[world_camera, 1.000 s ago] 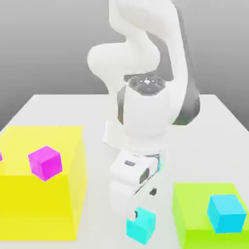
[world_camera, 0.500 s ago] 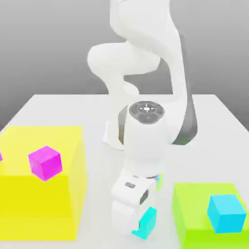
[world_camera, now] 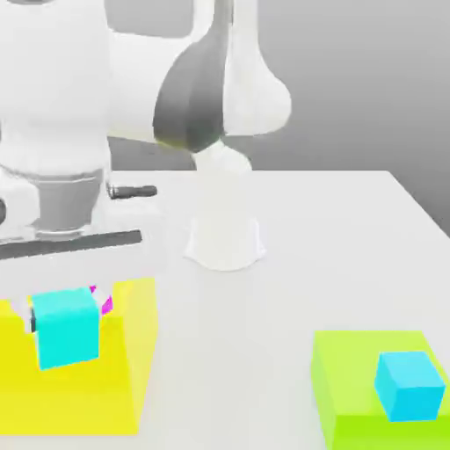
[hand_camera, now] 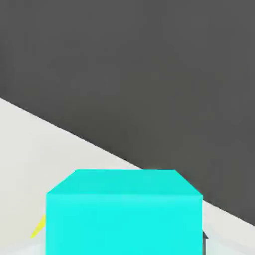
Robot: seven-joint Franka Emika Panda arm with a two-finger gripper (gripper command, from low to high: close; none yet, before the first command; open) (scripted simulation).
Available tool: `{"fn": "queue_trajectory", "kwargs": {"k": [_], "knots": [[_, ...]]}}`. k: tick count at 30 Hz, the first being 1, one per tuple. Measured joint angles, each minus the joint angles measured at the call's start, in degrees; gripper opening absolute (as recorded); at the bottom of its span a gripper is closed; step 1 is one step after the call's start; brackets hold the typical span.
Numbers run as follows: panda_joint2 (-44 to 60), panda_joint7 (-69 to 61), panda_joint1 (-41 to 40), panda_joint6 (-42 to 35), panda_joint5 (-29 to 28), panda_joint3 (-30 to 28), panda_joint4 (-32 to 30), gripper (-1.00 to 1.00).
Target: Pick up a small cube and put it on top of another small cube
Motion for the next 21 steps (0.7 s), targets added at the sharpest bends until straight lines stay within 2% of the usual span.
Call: {"fn": "queue_trajectory", "kwargs": {"k": [7,10,11,17,21], "knots": [[-5.64,13.87,-9.03,-13.09,2.22,-3.83,4.26,-1.00],[-3.98,14.53,-9.41,-9.05,3.70,-3.98,1.23,-1.00],[-3.06,14.28,-9.42,-6.89,4.19,-4.10,-0.13,1.00],[-2.60,14.27,-9.32,-5.78,4.24,-4.19,-0.82,1.00],[-5.44,15.44,-9.22,-12.33,2.68,-4.07,3.20,1.00]]}}
